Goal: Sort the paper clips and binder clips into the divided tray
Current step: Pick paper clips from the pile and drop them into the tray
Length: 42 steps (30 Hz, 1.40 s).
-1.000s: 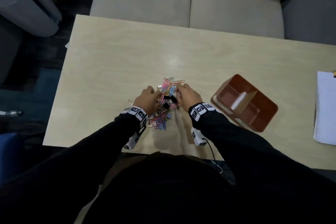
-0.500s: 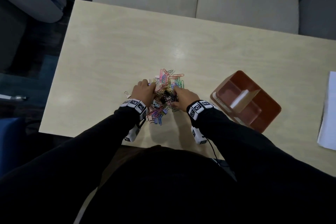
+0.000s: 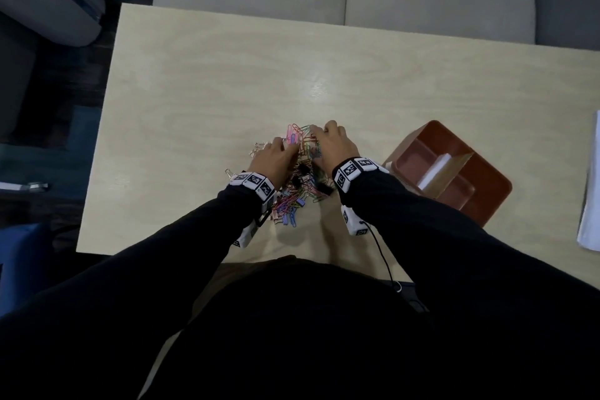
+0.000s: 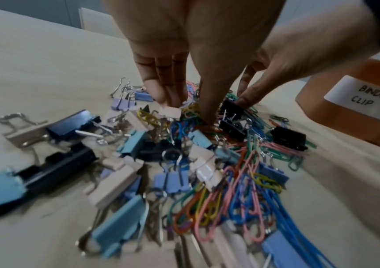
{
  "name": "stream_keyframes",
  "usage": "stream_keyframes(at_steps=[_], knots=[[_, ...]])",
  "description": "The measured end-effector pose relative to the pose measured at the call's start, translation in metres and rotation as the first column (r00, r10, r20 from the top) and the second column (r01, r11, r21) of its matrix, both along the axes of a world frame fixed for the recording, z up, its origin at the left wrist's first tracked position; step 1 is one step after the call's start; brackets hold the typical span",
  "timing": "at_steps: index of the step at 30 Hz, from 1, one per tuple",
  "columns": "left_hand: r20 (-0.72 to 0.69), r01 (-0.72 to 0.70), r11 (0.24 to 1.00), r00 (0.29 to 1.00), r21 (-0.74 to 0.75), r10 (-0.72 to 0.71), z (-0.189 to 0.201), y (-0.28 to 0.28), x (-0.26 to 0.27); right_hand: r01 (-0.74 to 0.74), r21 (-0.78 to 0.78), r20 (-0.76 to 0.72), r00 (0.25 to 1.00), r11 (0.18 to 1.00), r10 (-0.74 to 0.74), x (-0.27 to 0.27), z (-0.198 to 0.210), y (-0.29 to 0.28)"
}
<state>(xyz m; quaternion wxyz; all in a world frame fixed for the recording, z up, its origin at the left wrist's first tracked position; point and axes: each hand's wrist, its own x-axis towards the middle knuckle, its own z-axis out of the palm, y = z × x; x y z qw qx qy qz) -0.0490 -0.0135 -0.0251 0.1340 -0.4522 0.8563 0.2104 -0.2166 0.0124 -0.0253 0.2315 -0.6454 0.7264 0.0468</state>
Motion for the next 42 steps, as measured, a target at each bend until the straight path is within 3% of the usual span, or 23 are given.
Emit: stream_keyframes(at_steps=[6, 12, 21, 27, 34, 42], knots=[[-0.071, -0.034, 0.999, 0.997, 0.039, 0.036, -0.002, -0.013, 0.001, 0.005, -0.005, 0.047, 0.999, 1.000, -0.005, 0.002, -0.006, 0.001], [-0.157, -0.133, 0.986, 0.977, 0.096, 0.147, 0.000, -0.015, 0.008, 0.107, 0.003, 0.134, 0.985, 0.994, -0.106, -0.004, -0.004, 0.000], [-0.336, -0.170, 0.982, 0.923, 0.078, 0.186, 0.023, -0.015, 0.005, 0.292, -0.049, 0.359, 0.898, 0.955, -0.256, -0.015, 0.014, 0.002], [-0.376, -0.166, 0.985, 0.910, 0.054, 0.174, 0.046, -0.022, -0.003, 0.394, -0.131, 0.488, 0.824, 0.910, -0.287, -0.028, 0.039, 0.017], [-0.499, -0.156, 0.981, 0.845, 0.118, 0.194, 0.088, -0.005, -0.035, 0.546, -0.222, 0.598, 0.731, 0.808, -0.329, -0.054, 0.072, 0.053], [-0.591, 0.039, 0.974, 0.800, 0.225, 0.105, 0.114, 0.038, -0.118, 0.737, -0.251, 0.665, 0.602, 0.627, -0.442, -0.108, 0.095, 0.111]])
